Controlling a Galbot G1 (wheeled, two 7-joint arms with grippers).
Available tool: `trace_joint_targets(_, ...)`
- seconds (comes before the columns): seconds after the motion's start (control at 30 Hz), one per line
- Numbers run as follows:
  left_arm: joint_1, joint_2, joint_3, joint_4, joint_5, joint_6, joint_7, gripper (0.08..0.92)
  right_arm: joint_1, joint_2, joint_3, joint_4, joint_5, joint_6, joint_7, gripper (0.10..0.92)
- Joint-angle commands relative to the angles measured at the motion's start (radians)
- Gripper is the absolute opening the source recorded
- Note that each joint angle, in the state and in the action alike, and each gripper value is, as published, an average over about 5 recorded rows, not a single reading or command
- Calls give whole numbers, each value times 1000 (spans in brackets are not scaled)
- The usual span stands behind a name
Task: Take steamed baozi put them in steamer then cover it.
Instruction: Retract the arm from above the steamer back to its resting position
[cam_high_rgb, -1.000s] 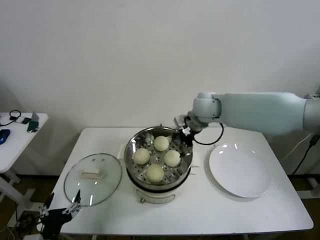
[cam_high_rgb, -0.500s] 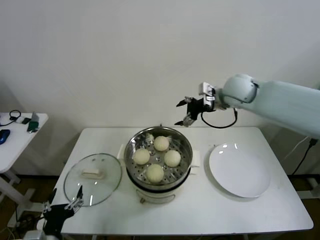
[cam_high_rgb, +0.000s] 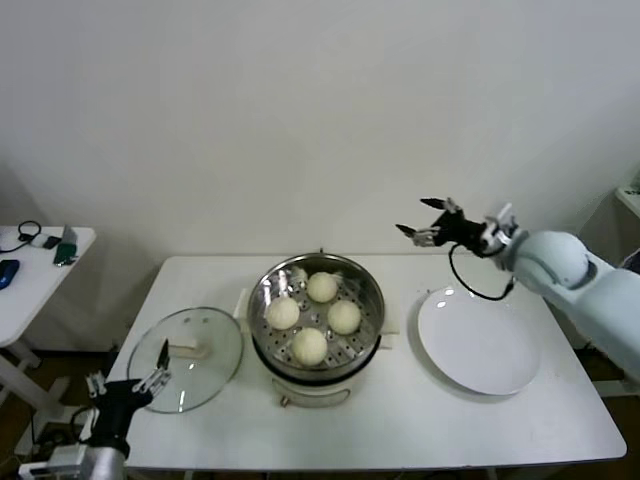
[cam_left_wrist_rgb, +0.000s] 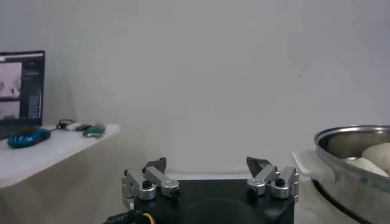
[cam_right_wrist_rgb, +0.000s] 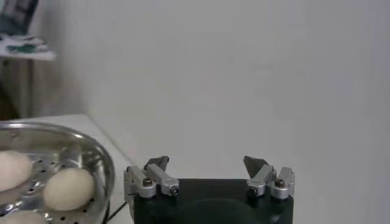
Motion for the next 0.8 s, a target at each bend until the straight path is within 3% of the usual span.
trace_joint_targets(0.03, -23, 58, 0, 56, 66, -104, -5, 823, -1126, 97, 1050, 81, -106, 202, 60, 823)
trace_joint_targets(0.57, -25, 107, 2, 119, 339, -153, -64, 823, -1319, 486, 1031, 42, -224, 607, 28, 823)
trace_joint_targets(0.63, -25, 106, 3, 144, 464, -183, -113, 823, -1323, 511, 1021, 47, -226, 631, 29, 823)
trace_joint_targets(0.8, -24, 98, -10, 249, 958, -276, -337, 823, -1332, 567, 992, 73, -241, 648, 44, 823)
